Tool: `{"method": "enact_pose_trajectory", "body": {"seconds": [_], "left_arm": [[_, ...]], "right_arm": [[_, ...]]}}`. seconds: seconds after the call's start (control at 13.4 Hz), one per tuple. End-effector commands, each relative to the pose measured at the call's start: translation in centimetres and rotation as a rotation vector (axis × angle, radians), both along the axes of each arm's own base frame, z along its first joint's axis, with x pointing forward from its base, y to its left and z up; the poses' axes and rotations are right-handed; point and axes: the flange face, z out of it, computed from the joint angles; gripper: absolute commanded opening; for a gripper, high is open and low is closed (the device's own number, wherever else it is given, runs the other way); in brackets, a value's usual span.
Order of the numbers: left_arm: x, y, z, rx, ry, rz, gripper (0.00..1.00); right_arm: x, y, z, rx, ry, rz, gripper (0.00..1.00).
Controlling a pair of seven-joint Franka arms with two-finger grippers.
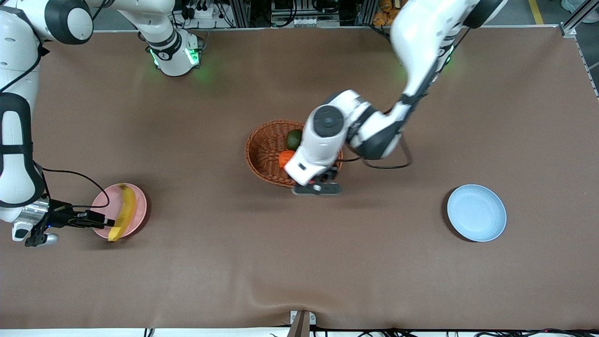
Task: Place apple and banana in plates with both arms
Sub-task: 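Lower the banana onto the pink plate while the left gripper grasps the apple, then carry the red apple with the left gripper over the blue plate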
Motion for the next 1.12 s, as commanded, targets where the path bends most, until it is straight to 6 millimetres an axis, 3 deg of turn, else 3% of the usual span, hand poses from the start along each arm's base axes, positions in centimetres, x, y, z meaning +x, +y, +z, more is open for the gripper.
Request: {"method": "enact_pose_trajectory", "body": {"seconds": [0.0,0.22,0.45,0.6,0.75,0.82,0.9,1.04], "left_arm": [[1.8,7.1,6.9,0.028,0.002,0.05,0.0],[4.4,15.8,11.0,0.065,0.018,0.105,0.0],[7.5,25.9,11.3,0.081,0.047,0.063,0.0],[8.9,33.5,10.0,0.097,0.095,0.001,0.0],[9.8,40.8,7.5,0.095,0.131,-0.039,0.0],[10.1,43.3,6.2,0.089,0.147,-0.05,0.0],[10.1,44.3,5.1,0.088,0.165,-0.058,0.0],[10.4,48.0,2.0,0.081,0.2,-0.014,0.0]], "right_arm": [[0.6,0.4,0.8,0.025,-0.039,0.019,1.0],[1.2,2.5,2.3,-0.031,-0.041,0.088,1.0],[1.8,5.5,4.8,-0.15,-0.043,0.207,1.0],[2.1,7.0,6.0,-0.224,-0.036,0.262,1.0],[2.2,9.9,8.6,-0.34,-0.012,0.291,1.0],[1.9,11.6,9.7,-0.398,0.009,0.288,1.0],[1.4,13.7,10.6,-0.439,0.025,0.279,1.0],[-0.1,15.3,12.6,-0.447,0.031,0.246,1.0]]}}
